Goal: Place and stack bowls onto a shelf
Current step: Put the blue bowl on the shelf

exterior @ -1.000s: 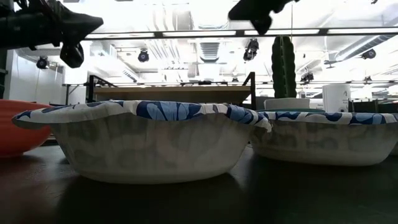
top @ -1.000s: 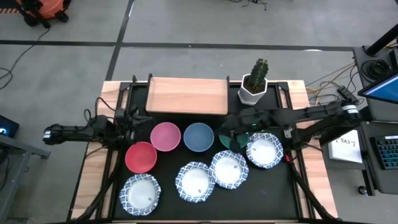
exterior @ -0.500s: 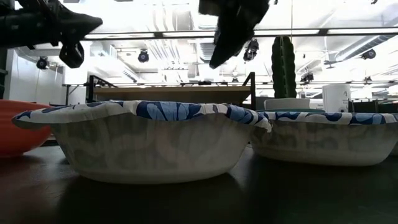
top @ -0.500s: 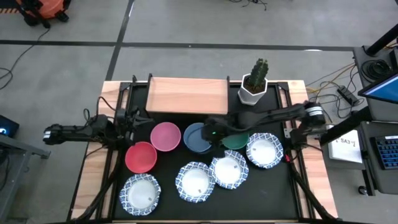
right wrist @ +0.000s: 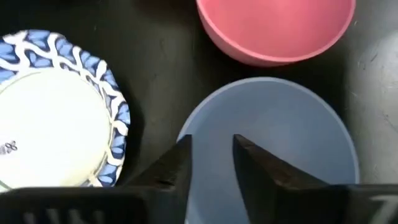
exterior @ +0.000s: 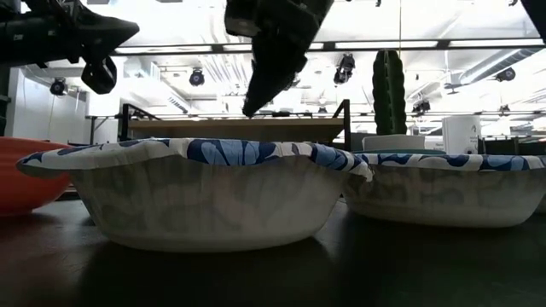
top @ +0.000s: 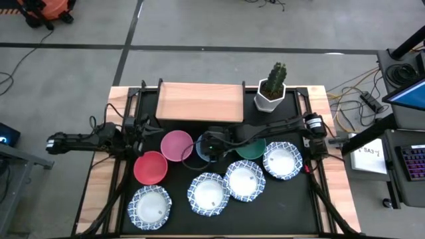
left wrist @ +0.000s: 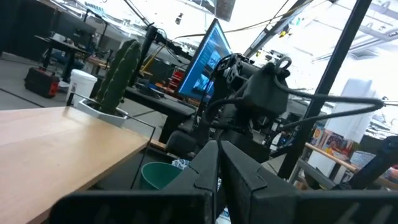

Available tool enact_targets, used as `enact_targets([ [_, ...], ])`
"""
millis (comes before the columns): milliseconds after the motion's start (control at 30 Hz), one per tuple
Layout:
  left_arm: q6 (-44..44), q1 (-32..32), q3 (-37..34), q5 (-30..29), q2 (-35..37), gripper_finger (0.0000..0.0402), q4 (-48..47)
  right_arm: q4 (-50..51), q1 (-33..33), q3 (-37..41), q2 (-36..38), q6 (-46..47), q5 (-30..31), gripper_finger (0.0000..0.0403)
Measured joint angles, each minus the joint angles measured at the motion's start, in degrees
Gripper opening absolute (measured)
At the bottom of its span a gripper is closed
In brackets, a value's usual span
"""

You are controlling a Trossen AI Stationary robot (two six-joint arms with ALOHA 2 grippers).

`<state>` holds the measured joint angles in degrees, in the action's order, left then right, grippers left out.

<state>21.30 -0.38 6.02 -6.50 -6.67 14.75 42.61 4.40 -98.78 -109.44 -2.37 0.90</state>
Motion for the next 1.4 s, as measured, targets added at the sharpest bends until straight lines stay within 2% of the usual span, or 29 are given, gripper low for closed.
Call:
enact_targets([
  [167,0.00,0.00,-0.04,0.00,0.05,0.0000,-0.20,0.67,1.30,-0.28,-3.01,0.28,-0.03,0.0170],
  [367,0.00,0.00,-0.04,0.00,0.23,0.0000,0.15,0.86,2.12,-0.24,-7.59,3.26,0.19,0.0180],
  [567,0.00,0.00,-0.04,0.00,0.50,0.0000,0.31,0.81,2.10,-0.24,-10.33,4.01,0.19,0.0139],
  [833,0.02,0.00,-0.04,0.00,0.56,0.0000,1.06,1.12,2.10,-0.20,-9.81,2.97,0.60,0.0019],
  [1067,0.02,0.00,-0.04,-0.01,0.55,0.0000,1.15,2.91,2.24,-0.15,-5.38,2.80,0.13,0.0010],
  [1400,0.02,0.00,-0.04,-0.02,0.60,0.0000,1.15,3.31,2.46,-0.15,6.55,2.13,0.14,0.0009],
])
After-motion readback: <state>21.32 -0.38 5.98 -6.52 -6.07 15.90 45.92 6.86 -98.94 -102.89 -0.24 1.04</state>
